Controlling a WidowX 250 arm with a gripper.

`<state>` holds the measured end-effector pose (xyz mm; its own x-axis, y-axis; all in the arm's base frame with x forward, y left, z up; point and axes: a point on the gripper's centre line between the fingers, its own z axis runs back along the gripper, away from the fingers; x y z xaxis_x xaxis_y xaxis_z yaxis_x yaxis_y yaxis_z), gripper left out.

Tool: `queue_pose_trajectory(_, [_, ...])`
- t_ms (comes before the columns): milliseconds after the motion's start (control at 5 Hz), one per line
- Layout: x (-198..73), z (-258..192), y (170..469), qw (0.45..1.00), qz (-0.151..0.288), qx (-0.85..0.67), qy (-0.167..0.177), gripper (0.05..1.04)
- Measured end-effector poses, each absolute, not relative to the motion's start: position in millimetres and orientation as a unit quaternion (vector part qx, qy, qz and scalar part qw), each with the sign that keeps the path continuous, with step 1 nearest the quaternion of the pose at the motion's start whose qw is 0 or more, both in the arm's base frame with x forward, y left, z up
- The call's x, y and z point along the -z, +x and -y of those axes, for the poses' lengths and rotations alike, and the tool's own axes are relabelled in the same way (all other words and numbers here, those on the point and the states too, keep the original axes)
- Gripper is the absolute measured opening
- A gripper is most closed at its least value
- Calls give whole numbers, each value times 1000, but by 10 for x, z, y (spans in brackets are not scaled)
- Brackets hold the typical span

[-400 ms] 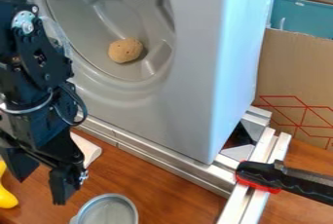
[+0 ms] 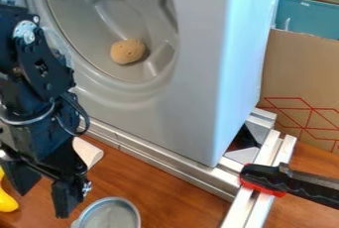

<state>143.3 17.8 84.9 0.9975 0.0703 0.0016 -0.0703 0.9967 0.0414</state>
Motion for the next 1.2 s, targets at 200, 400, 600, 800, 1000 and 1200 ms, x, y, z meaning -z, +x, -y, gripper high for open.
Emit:
queue_pose_trajectory(200, [-735, 26, 1416, 999, -24, -26, 2, 1005])
queue_pose_trajectory(400, [-627, 144, 1341, 998, -58, -25, -23, 1005])
queue_pose_trajectory(600, [-448, 244, 1257, 994, -107, -16, -29, 1005])
queue_pose_trajectory(800, [-428, 283, 1194, 991, -131, -23, -22, 1005])
queue_pose_trajectory(1000, [-425, 277, 1182, 990, -137, -28, -19, 1005])
queue_pose_trajectory(1200, [-327, 222, 1243, 991, -135, -26, 1, 1005])
